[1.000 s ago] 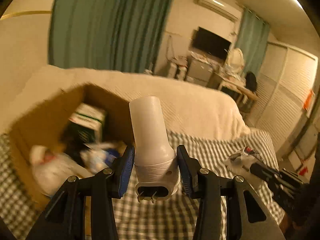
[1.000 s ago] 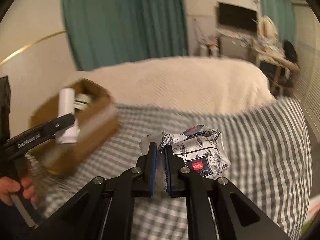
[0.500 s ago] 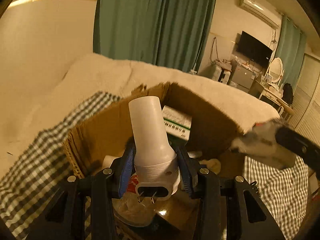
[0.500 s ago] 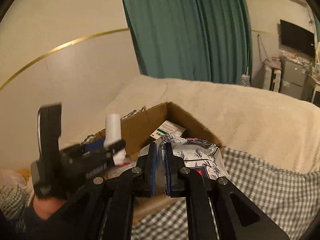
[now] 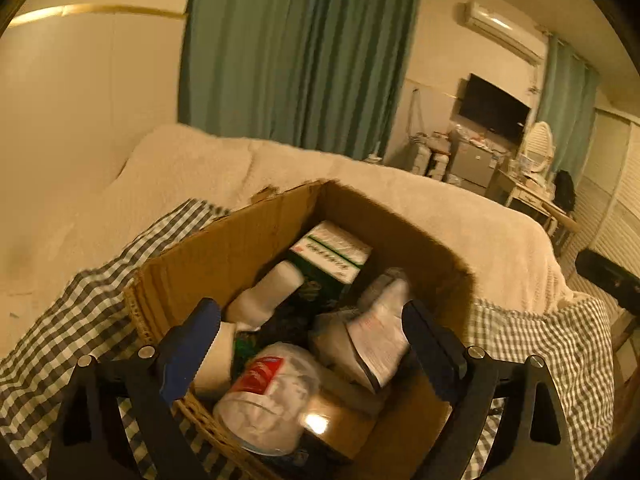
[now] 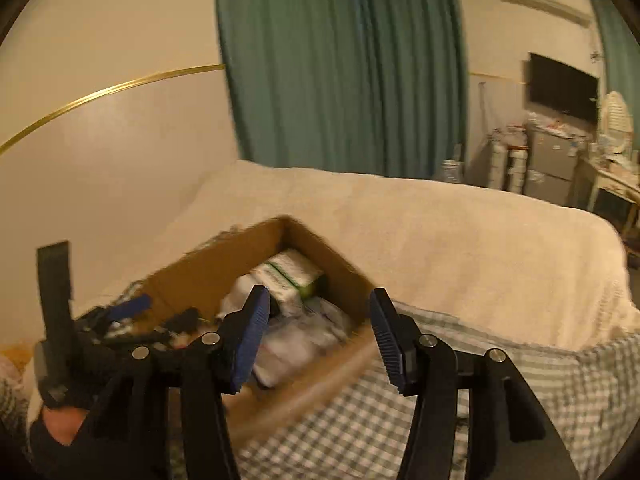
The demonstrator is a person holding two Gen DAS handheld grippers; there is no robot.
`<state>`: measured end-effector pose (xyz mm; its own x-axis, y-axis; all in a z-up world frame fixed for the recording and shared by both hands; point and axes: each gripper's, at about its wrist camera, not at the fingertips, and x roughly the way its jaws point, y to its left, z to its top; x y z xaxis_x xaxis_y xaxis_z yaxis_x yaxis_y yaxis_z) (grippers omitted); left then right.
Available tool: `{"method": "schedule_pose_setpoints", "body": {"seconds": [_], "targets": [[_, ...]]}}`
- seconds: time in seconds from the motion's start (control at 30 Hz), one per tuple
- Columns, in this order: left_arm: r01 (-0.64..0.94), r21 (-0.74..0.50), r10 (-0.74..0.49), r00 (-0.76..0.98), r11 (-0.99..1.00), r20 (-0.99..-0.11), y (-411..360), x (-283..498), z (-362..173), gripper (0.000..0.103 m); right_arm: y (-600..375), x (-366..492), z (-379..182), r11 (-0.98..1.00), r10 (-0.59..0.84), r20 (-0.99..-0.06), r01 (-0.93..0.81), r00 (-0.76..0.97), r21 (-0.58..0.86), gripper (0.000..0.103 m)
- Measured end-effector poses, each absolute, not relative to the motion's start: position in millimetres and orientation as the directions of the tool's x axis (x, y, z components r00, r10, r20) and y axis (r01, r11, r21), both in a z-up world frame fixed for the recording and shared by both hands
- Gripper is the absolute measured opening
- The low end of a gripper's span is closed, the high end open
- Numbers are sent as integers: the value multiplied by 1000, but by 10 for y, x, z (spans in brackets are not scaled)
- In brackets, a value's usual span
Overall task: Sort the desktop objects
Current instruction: 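Carry white bottle and floral tissue pack into the cardboard box and release both, then grasp the black hair tie with the left gripper while the right gripper grasps the bead bracelet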
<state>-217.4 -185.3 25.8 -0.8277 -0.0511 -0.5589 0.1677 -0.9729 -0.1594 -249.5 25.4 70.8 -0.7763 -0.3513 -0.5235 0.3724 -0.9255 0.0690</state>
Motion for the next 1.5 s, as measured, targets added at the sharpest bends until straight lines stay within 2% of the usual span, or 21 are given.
{"method": "schedule_pose_setpoints", "body": {"seconds": [0.07, 0.17, 0.2, 0.37, 0.43, 0.53, 0.6, 0.67, 0.8, 0.87, 0.93, 1.07, 1.17, 1.3, 1.5], "targets": [[110, -148, -13, -842, -983, -539, -1651, -2100, 348, 95, 516, -2385, 695, -946, -289, -533, 321, -795, 34, 51], [-1, -142, 77, -845, -990, -530, -1269, -2017, 433, 103, 858, -2223, 569, -970, -189, -563, 243, -805, -22, 51], [-29, -137, 99, -840, -990, -534, -1129, -2004, 424, 103, 1015, -2173, 447, -976, -158, -590, 218, -791, -30, 51], [-177, -130, 219, -759, -976, -613, -347, -2020, 170, 103, 1460, -2140, -217, -990, -68, -704, 135, -707, -41, 51], [-198, -92, 211, -741, -976, -637, -116, -2058, -37, 103, 1584, -2182, -472, -994, -58, -738, 109, -672, -22, 51], [-186, 6, 128, -699, -983, -704, 68, -2230, -463, 103, 1656, -2346, -799, -994, -95, -779, 101, -620, 41, 51], [-165, 17, 97, -658, -986, -747, 87, -2328, -680, 103, 1619, -2507, -941, -991, -119, -798, 114, -591, 63, 47], [-144, -39, 120, -611, -989, -782, 30, -2431, -828, 103, 1537, -2686, -1047, -991, -125, -817, 117, -562, 72, 40], [-135, -95, 160, -628, -986, -762, 11, -2445, -870, 103, 1480, -3019, -1390, -995, -93, -864, 71, -495, 66, 37], [-159, -89, 171, -629, -983, -758, 52, -2448, -899, 103, 1509, -3076, -1531, -997, -73, -875, 46, -479, 58, 21], [-169, -85, 172, -610, -982, -773, 82, -2487, -967, 103, 1527, -3044, -1518, -998, -68, -864, 36, -499, 58, 11], [-148, -108, 175, -585, -983, -792, 32, -2547, -1017, 103, 1562, -2886, -1308, -998, -57, -826, 54, -562, 32, 11], [-144, -127, 189, -604, -981, -774, 33, -2557, -934, 103, 1710, -2768, -1035, -996, -87, -788, 43, -609, 76, 11], [-196, -89, 194, -624, -977, -757, 218, -2640, -839, 103, 1905, -2644, -688, -995, -81, -736, 16, -672, 96, 11], [-256, -45, 187, -561, -966, -807, 580, -3004, -1021, 102, 2206, -2557, -571, -993, -72, -716, -18, -695, 118, 11]]}}
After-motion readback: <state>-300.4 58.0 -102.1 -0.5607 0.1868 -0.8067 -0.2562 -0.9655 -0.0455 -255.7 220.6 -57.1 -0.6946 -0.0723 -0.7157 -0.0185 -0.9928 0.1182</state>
